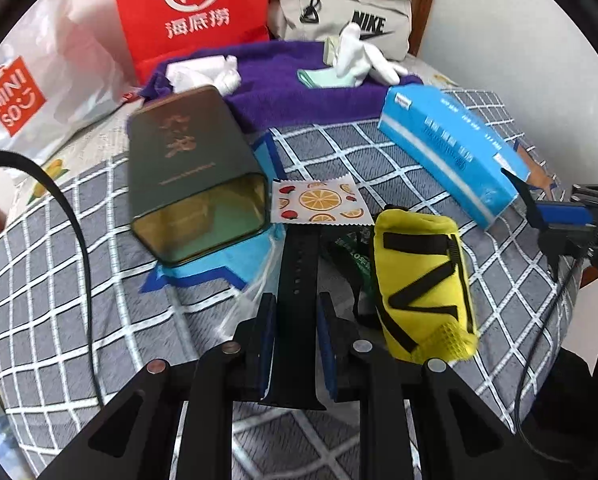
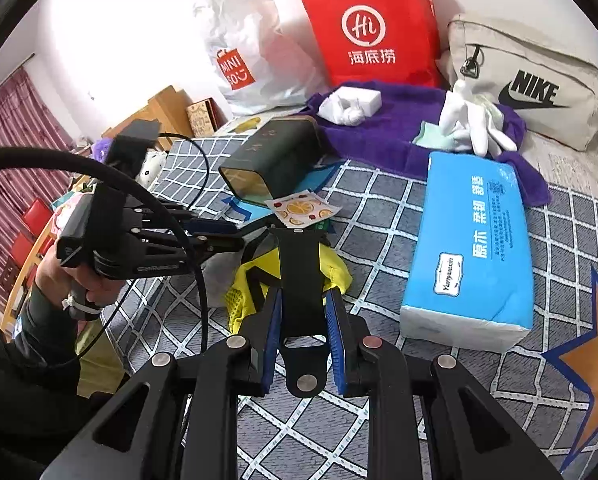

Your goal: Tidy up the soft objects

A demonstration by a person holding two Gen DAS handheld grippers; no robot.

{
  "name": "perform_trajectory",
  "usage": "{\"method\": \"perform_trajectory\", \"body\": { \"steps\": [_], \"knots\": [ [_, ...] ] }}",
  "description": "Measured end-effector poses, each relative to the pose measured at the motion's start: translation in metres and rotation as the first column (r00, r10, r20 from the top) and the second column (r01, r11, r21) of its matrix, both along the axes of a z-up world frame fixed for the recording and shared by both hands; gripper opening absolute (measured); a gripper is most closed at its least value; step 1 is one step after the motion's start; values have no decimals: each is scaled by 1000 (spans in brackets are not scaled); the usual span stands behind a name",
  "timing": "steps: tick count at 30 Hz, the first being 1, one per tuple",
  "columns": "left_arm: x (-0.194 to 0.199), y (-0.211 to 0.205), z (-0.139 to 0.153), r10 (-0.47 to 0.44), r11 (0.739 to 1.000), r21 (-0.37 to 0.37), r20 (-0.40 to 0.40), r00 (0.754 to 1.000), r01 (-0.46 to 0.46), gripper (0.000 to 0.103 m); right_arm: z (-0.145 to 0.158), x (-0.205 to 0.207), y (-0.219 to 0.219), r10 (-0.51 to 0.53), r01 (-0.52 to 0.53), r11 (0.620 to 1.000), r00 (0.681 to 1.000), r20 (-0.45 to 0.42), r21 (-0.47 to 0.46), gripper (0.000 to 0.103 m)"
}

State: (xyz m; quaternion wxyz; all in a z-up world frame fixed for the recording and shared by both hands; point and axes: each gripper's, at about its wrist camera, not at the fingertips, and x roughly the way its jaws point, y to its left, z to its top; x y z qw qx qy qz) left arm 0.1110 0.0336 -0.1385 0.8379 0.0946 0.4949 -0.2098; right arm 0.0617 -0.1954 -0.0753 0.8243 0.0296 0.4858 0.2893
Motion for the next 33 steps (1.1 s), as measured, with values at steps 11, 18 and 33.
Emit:
{"method": "perform_trajectory", "body": {
  "steps": [11,18,33],
  "knots": [
    [-30,22,23,42,998,-56,46,998,-40,20,11,-5,2,-4,4,1000,1000,26,-10,22],
    [-27,21,42,49,996,-85,93,994,-41,20,21,-1,7,-5,6,1000,999,47,-22,22],
    [20,13,74,51,992,-121,158,986,-32,20,38,42,-7,-46,50,998,995,86,-42,22]
  ]
}}
